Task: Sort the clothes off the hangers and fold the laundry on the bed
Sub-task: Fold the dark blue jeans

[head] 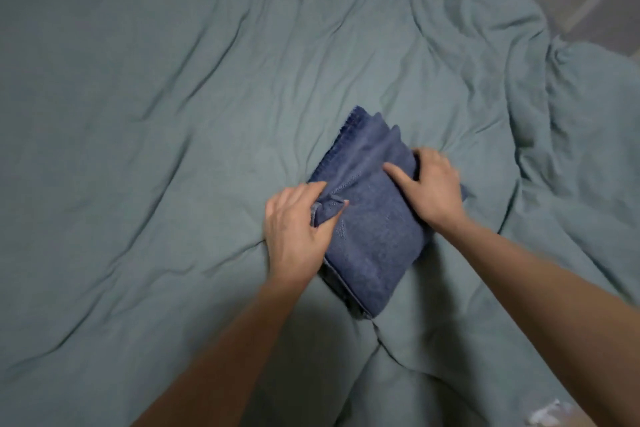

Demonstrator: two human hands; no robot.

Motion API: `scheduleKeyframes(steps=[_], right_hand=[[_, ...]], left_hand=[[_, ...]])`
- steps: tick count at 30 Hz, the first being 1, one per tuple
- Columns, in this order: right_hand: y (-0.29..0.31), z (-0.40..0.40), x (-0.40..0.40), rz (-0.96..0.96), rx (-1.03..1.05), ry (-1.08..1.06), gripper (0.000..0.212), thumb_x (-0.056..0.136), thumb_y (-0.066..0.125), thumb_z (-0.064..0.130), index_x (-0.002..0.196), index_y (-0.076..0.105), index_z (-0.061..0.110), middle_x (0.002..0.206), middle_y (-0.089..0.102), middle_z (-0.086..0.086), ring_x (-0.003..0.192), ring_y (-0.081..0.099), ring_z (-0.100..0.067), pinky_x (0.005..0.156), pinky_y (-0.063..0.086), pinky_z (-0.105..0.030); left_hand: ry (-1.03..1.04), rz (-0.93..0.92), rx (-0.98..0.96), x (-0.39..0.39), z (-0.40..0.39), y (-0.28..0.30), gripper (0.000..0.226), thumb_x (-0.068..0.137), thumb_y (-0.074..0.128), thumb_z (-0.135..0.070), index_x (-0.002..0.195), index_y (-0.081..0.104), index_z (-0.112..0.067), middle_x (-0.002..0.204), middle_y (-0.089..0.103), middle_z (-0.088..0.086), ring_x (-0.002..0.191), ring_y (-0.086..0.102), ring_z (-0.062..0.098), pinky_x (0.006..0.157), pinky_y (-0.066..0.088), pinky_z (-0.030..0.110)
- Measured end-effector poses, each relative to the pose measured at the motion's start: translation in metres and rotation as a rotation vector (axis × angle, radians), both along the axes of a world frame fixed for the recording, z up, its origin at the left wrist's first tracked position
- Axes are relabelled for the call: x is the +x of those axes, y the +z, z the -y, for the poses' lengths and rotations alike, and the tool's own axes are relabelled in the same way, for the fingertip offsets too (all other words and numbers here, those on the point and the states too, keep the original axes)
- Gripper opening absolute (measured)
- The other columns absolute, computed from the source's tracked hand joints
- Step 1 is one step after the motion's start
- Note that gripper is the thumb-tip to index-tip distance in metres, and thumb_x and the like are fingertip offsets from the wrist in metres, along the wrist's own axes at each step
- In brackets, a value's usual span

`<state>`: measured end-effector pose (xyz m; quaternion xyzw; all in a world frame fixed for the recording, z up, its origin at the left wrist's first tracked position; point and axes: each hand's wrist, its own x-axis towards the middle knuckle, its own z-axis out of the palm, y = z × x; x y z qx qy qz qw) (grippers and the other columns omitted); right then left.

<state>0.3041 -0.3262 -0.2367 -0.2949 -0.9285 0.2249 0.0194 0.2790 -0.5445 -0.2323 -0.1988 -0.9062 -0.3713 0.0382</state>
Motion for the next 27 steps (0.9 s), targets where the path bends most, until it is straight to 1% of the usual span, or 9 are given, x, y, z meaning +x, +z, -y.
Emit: scheduleKeyframes(steps=[3,5,8,10,13,16,20,24,27], right_hand=[[0.003,-0.004,0.001,0.021,0.044,0.057,0.045,0.092,0.052,0.051,0.101,0.052,0.008,0.103,0.062,-0.018,0.098,0.057,-0.037,0.076,0.038,-0.039],[0.005,0.0,-0.005,-0.002,0.125,0.184,0.039,0.096,0.047,0.046,0.102,0.048,0.007,0.102,0.062,-0.019,0.097,0.058,-0.038,0.07,0.035,-0.039],[-0.001,0.001,-0.019,-0.022,0.223,0.256,0.037,0.099,0.04,0.044,0.103,0.045,0.007,0.105,0.062,-0.018,0.096,0.06,-0.038,0.066,0.03,-0.038],[-0.009,-0.003,-0.026,-0.012,0.246,0.263,0.038,0.099,0.039,0.045,0.103,0.044,0.008,0.108,0.061,-0.017,0.097,0.06,-0.038,0.065,0.027,-0.037],[-0.026,-0.008,-0.033,0.03,0.235,0.271,0.039,0.099,0.038,0.046,0.106,0.044,0.009,0.112,0.062,-0.016,0.101,0.061,-0.036,0.065,0.029,-0.038],[-0.036,-0.012,-0.039,0.045,0.223,0.246,0.042,0.098,0.039,0.049,0.106,0.047,0.009,0.11,0.061,-0.014,0.102,0.058,-0.035,0.069,0.033,-0.04],[-0.039,-0.008,-0.016,-0.066,0.199,-0.033,0.053,0.088,0.049,0.061,0.105,0.05,0.011,0.108,0.055,-0.011,0.105,0.049,-0.03,0.087,0.029,-0.038],[-0.035,0.006,0.026,-0.208,-0.191,-0.471,0.069,0.079,0.068,0.053,0.122,0.049,0.003,0.121,0.052,-0.016,0.119,0.045,-0.033,0.104,0.031,-0.038],[-0.04,0.012,0.037,-0.256,-0.434,-0.748,0.081,0.064,0.08,0.055,0.118,0.052,0.001,0.118,0.056,-0.014,0.114,0.052,-0.029,0.104,0.038,-0.042]], left_hand=[[0.149,0.089,-0.257,-0.006,0.012,-0.03,0.05,0.086,0.043,-0.057,0.107,0.066,-0.018,0.101,0.063,0.003,0.097,0.055,0.027,0.088,0.038,0.039],[0.24,0.162,-0.326,-0.003,0.008,-0.038,0.051,0.085,0.041,-0.05,0.115,0.061,-0.014,0.111,0.06,0.01,0.105,0.056,0.034,0.093,0.04,0.045],[0.092,0.078,-0.447,-0.015,-0.018,-0.028,0.055,0.084,0.049,-0.024,0.137,0.045,-0.009,0.134,0.052,0.016,0.119,0.051,0.036,0.102,0.038,0.046],[0.014,0.193,-0.476,-0.033,-0.031,-0.021,0.057,0.095,0.038,-0.035,0.145,0.034,-0.007,0.14,0.048,0.016,0.124,0.047,0.033,0.103,0.035,0.042],[0.047,0.507,-0.561,-0.055,-0.039,-0.028,0.076,0.09,0.031,-0.071,0.131,0.049,-0.01,0.13,0.056,0.015,0.119,0.053,0.034,0.096,0.041,0.04],[0.068,0.587,-0.576,-0.069,-0.043,-0.032,0.085,0.076,0.037,-0.085,0.106,0.063,-0.01,0.111,0.065,0.014,0.104,0.061,0.034,0.084,0.047,0.036],[0.039,0.749,-0.582,-0.08,-0.038,-0.03,0.095,0.063,0.035,-0.094,0.091,0.066,-0.009,0.099,0.066,0.011,0.087,0.058,0.029,0.078,0.046,0.031],[0.002,0.813,-0.549,-0.077,-0.035,-0.029,0.106,0.063,0.036,-0.094,0.112,0.066,-0.005,0.119,0.064,0.016,0.107,0.06,0.032,0.093,0.047,0.035],[0.039,0.924,-0.448,-0.074,-0.031,-0.027,0.105,0.063,0.048,-0.09,0.125,0.061,-0.006,0.128,0.06,0.013,0.114,0.058,0.031,0.098,0.045,0.033]])
